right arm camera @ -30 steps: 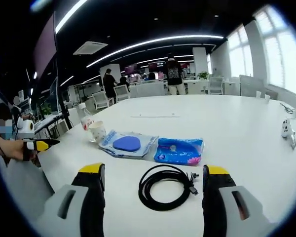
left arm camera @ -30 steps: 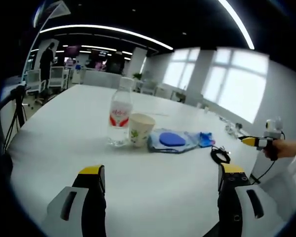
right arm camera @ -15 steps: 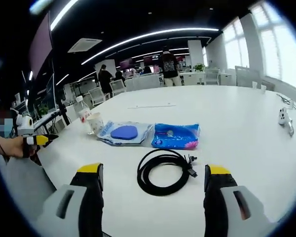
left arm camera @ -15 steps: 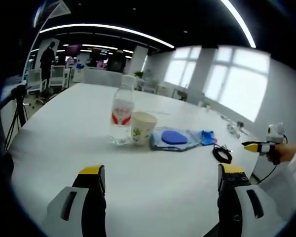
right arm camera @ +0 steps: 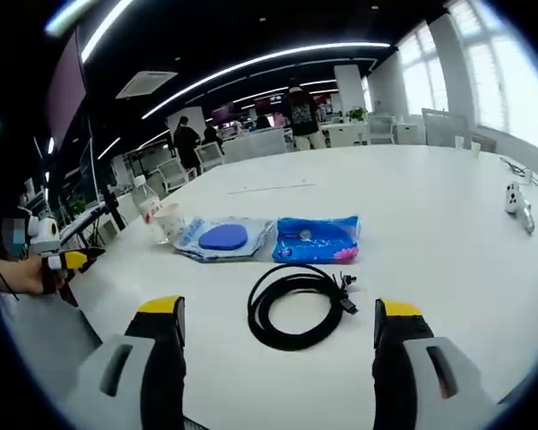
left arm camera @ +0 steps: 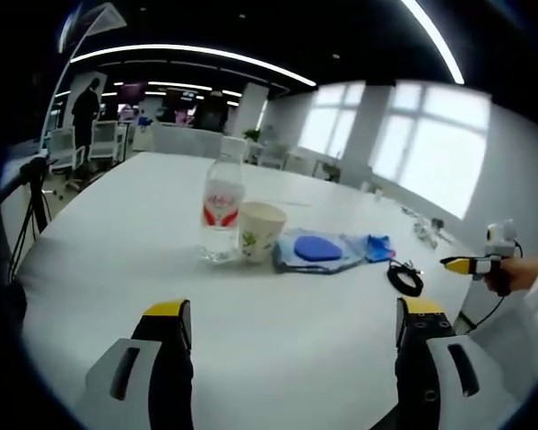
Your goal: Arrange the tabletop items into an orderly group along one side of the table until the central work area is clear of visible clutter.
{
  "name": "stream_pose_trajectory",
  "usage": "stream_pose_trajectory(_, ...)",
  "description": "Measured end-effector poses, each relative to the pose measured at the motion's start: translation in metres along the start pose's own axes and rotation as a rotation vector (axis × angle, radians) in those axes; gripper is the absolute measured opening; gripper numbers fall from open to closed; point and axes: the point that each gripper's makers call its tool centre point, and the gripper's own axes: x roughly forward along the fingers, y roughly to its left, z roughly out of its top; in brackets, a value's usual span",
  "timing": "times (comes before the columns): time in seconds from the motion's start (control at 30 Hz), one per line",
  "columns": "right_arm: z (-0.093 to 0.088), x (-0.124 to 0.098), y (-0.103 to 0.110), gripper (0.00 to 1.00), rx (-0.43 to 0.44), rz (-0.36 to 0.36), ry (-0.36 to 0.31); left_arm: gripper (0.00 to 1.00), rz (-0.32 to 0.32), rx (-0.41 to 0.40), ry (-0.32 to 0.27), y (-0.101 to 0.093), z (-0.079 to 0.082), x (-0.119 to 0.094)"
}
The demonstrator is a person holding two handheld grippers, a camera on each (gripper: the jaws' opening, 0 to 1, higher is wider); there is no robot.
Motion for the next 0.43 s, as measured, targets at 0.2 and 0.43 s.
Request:
stream_pose_trajectory(0.2,-0.004,0.0,-0.002,0.86,0.023,-0.008,0.008,0.9,0.012,-0.014,-0.004,0.003,0.001,-0.001)
stream_pose_trajectory(0.43,-0.011,0.0,-0.002,0.86,0.053,-0.012,0.018,0.88,0.007,-0.018,0.006,0.003,-0.002,0.0)
